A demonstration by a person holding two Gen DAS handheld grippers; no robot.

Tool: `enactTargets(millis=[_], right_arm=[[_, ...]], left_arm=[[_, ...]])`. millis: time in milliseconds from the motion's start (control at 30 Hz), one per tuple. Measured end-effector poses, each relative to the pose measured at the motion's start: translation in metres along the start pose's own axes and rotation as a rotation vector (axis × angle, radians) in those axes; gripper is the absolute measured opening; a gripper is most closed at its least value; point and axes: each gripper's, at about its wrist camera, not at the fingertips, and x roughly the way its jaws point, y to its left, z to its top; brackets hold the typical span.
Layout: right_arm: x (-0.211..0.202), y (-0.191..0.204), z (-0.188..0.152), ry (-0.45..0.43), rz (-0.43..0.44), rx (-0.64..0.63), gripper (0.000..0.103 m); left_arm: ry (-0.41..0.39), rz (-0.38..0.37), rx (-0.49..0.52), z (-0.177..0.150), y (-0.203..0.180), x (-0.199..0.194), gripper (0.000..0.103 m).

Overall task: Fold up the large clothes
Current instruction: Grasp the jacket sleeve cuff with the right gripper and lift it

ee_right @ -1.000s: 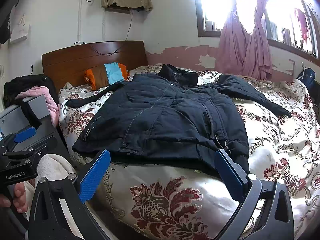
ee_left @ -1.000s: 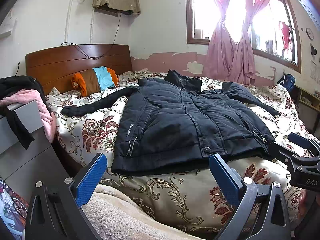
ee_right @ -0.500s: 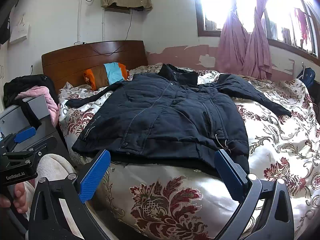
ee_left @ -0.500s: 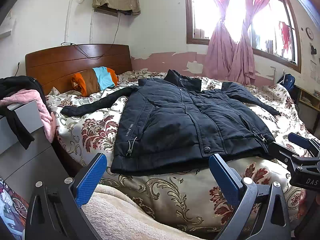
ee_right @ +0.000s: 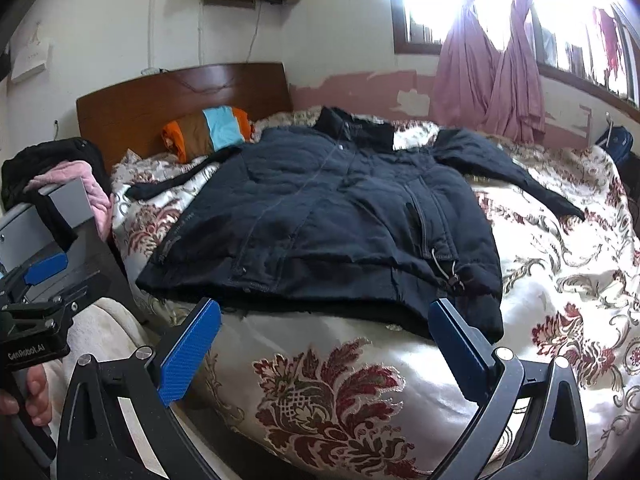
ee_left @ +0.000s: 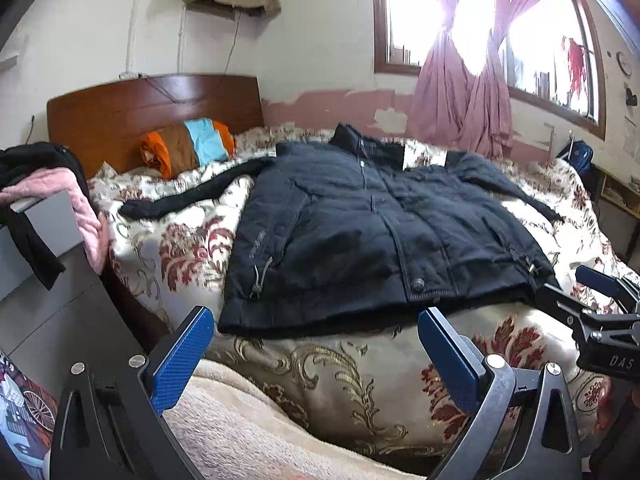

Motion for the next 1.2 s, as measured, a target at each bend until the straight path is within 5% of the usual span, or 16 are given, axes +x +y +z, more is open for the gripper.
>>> enactTargets(millis=[267,800,1200], right_arm=[[0.020,-0.030,0.022,-0.015,-0.074,0.017,0.102],[0.095,-0.170,0.073,-0.073,-0.277,0.167,0.102],[0.162,-0.309,0.113,-0.017,-0.173,0.479,0.102]], left_arm=[[0.100,-0.049,-0.059,0.011,0.008,0.030,0.103],[0.134,-0.047,-0.046,0.108,-0.039,0.139,0.103],[0.175,-0.206,0.013,0.169,-0.135,0.239,0.103]])
